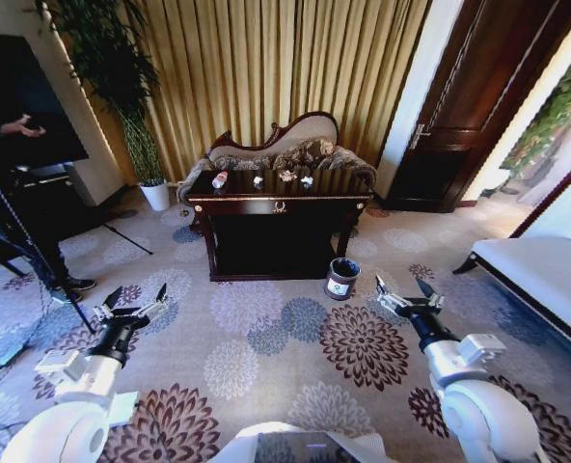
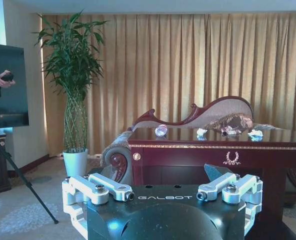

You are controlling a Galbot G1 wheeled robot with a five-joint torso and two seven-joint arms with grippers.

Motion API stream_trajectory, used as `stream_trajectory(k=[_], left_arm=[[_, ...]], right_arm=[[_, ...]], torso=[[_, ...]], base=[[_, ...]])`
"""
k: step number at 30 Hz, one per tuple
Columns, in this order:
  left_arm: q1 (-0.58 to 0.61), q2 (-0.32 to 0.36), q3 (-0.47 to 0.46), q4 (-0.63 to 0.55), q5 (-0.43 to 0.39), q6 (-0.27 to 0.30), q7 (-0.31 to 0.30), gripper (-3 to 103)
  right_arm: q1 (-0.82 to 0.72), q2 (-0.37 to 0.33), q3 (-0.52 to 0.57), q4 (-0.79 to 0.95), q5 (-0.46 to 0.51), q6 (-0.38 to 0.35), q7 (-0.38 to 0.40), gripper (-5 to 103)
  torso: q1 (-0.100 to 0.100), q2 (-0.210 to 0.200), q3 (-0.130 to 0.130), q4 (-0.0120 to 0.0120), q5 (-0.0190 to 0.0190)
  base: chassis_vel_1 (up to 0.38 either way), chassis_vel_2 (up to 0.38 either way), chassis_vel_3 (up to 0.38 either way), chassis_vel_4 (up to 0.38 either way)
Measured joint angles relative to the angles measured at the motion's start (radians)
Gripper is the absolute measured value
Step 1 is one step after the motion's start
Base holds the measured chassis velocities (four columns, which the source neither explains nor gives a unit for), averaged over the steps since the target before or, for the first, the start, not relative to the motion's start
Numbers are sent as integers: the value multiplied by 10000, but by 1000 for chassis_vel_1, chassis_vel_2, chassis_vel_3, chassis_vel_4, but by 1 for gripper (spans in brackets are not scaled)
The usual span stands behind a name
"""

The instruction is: Move to the front of the table and place the trash on the table into the trash bin.

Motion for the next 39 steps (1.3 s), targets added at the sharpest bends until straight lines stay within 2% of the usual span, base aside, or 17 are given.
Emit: stream_trajectory(k=[22,37,39], left_arm=[[-8,-64,-68,100,-6,-44,63,100],[-6,-81,-72,87,-11,-53,83,100],[6,-105,-72,83,-11,-53,83,100]], right_arm=[[81,22,-26,-116,4,0,-27,100],[152,70,-126,-99,-3,12,-34,100],[155,71,-137,-99,-3,13,-34,100]], torso=[[-2,1,-1,-1,0],[5,-4,3,-1,7],[1,-1,0,-2,-1]], base=[[-16,12,15,-15],[-214,191,217,-192],[-249,231,244,-253]])
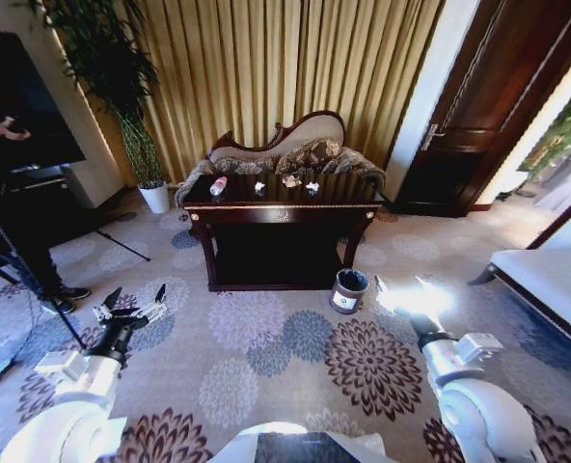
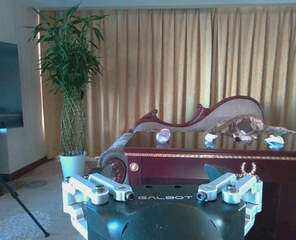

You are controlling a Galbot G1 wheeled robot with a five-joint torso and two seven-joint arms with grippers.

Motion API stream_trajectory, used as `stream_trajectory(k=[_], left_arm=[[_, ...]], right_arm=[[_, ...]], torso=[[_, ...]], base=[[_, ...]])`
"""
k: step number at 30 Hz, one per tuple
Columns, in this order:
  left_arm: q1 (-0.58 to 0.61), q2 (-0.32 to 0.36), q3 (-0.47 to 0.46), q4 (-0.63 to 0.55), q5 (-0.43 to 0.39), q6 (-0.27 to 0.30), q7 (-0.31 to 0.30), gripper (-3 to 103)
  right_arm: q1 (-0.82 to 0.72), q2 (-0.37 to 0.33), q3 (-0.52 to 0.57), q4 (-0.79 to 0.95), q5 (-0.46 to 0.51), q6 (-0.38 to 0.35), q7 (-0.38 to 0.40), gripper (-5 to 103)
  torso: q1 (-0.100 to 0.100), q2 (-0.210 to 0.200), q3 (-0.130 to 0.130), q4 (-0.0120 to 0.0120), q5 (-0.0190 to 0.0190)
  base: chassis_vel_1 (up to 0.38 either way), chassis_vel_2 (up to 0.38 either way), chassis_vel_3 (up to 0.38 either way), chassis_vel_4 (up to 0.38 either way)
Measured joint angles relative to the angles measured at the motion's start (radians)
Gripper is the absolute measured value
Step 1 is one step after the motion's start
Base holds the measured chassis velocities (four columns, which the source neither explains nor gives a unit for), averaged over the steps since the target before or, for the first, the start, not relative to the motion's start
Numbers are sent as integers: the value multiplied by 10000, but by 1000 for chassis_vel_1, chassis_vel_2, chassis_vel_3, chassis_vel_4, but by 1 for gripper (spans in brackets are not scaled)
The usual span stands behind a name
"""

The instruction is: Move to the front of the table and place the trash on the table into the trash bin.

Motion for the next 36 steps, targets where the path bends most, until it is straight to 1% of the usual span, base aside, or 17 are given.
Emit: stream_trajectory(k=[3,5,7,9,13,16,21,26,36], left_arm=[[1,-7,11,-2,2,0,0,100],[-7,-6,19,-16,7,0,0,100],[-15,-3,25,-30,8,0,0,100],[-32,12,38,-39,9,4,0,100],[-41,20,51,-42,9,9,0,100],[-39,20,52,-51,11,12,0,100],[-4,13,52,-67,12,13,-1,100],[5,17,52,-82,15,15,0,100],[-12,3,81,-120,16,22,0,100]], right_arm=[[-2,0,0,0,0,1,0,100],[-3,5,7,0,1,1,0,100],[-6,13,15,0,2,2,0,100],[-7,24,20,1,2,3,0,100],[-2,29,13,3,3,5,0,100],[2,32,-3,25,3,5,1,100],[-10,34,-10,43,3,5,2,100],[-42,85,-22,66,-1,5,2,100],[-47,60,-23,118,-7,6,3,100]], torso=[[1,-1,1,3,-5],[2,0,2,5,0],[0,0,1,3,4],[-1,2,-1,0,-1],[-1,1,0,0,1],[-1,2,0,5,2],[0,1,1,-1,0],[-1,2,0,3,0],[-1,2,0,0,1]], base=[[-201,234,228,-232],[-154,248,175,-202],[-185,220,164,-245],[-238,206,177,-236],[-200,190,215,-215],[-246,217,266,-243],[-224,202,231,-235],[-175,193,202,-180],[-204,176,192,-189]])
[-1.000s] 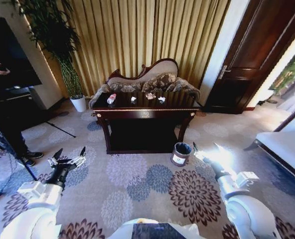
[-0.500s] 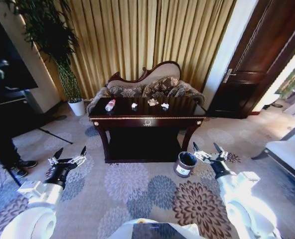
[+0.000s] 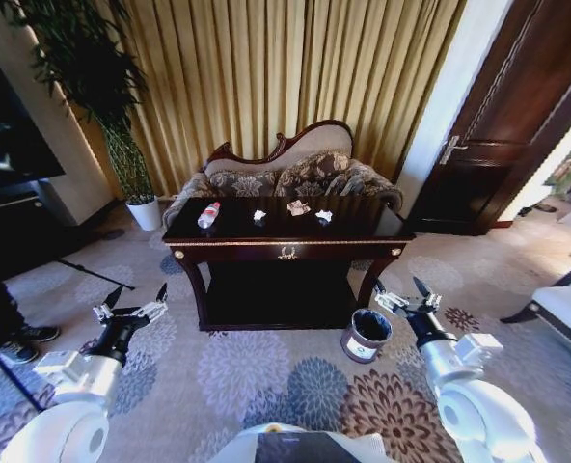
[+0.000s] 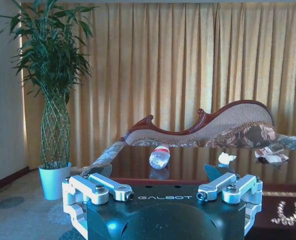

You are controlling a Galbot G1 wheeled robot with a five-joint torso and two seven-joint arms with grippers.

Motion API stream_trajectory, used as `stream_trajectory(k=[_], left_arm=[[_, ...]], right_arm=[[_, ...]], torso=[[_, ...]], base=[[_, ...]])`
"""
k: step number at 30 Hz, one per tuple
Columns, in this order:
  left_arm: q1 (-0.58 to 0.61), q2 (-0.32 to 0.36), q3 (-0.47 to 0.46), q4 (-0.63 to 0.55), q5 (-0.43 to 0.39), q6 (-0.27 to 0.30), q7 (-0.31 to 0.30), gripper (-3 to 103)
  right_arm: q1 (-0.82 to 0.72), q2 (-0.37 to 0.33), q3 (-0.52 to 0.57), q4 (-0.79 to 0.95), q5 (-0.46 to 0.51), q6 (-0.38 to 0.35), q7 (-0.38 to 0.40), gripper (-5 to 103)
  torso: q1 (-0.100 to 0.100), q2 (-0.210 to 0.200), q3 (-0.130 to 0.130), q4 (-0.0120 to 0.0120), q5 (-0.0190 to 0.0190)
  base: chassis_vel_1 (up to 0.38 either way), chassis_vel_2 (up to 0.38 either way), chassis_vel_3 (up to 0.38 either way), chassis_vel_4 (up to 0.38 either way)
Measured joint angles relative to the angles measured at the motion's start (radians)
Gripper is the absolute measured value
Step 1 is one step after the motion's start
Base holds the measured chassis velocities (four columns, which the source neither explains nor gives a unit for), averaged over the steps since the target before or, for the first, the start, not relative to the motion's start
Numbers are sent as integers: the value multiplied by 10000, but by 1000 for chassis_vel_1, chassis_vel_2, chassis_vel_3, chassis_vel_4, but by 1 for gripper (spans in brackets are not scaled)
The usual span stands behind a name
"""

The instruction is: Move to the front of the table and place the trash on the table into the trash bin.

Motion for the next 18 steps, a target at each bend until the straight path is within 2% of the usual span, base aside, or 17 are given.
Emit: stream_trajectory(k=[13,18], left_arm=[[3,-13,13,-31,-6,6,5,100],[-66,-23,14,-44,-69,61,5,100]], right_arm=[[22,18,-228,10,-64,-70,170,100],[188,-96,-332,51,-22,-701,335,100]], torso=[[2,-1,1,1,-1],[9,-5,3,2,0]], base=[[-199,200,201,-208],[-107,112,98,-106]])
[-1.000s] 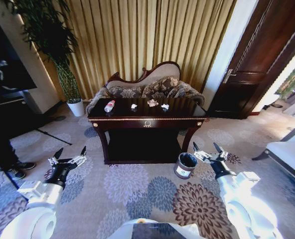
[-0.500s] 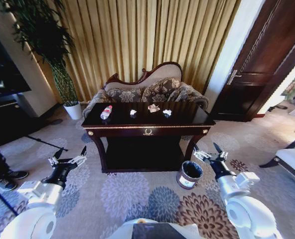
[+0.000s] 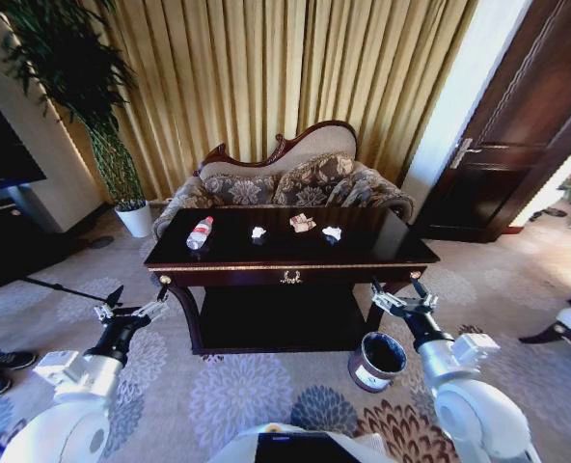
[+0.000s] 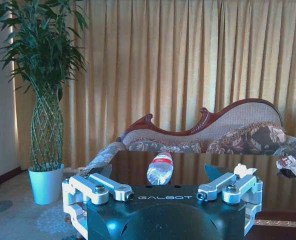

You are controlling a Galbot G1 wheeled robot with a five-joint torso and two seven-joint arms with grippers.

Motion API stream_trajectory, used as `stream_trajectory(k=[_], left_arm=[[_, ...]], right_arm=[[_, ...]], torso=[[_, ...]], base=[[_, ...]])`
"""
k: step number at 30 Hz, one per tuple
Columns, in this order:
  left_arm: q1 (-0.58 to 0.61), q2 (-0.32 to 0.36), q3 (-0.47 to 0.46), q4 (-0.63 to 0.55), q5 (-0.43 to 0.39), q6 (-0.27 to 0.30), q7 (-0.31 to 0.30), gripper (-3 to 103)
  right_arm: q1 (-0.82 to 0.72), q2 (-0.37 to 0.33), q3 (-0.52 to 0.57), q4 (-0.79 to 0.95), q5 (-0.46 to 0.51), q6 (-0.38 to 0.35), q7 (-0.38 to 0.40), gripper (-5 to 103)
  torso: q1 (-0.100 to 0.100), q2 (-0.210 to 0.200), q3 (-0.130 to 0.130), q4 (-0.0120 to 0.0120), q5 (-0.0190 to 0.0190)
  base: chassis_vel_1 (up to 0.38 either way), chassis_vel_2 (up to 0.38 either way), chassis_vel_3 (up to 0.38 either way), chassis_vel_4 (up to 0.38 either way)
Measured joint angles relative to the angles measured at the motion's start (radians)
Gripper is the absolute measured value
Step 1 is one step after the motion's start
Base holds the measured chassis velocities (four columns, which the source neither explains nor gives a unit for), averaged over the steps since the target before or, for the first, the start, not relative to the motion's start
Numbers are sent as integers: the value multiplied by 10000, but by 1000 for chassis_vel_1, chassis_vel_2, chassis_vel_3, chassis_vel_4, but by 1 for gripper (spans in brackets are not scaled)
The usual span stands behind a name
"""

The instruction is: Move to the front of the table and place the trash on the table into the trash bin.

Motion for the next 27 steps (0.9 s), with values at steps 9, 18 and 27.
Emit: stream_trajectory(k=[9,18,27], left_arm=[[215,68,-103,-44,-134,46,-5,100],[216,267,-69,-61,-558,105,-75,100],[332,390,296,-65,-432,128,-343,100]], right_arm=[[1329,-1282,-480,-336,1764,-1167,810,100],[3983,-3026,-1040,-2010,3505,-1995,1548,100],[7060,-3900,-3176,-4174,4238,-2301,1603,100]], torso=[[-17,9,-6,-1,0],[-5,3,-1,1,1],[-9,4,-2,2,2]], base=[[0,0,0,0],[0,0,0,0],[0,0,0,0]])
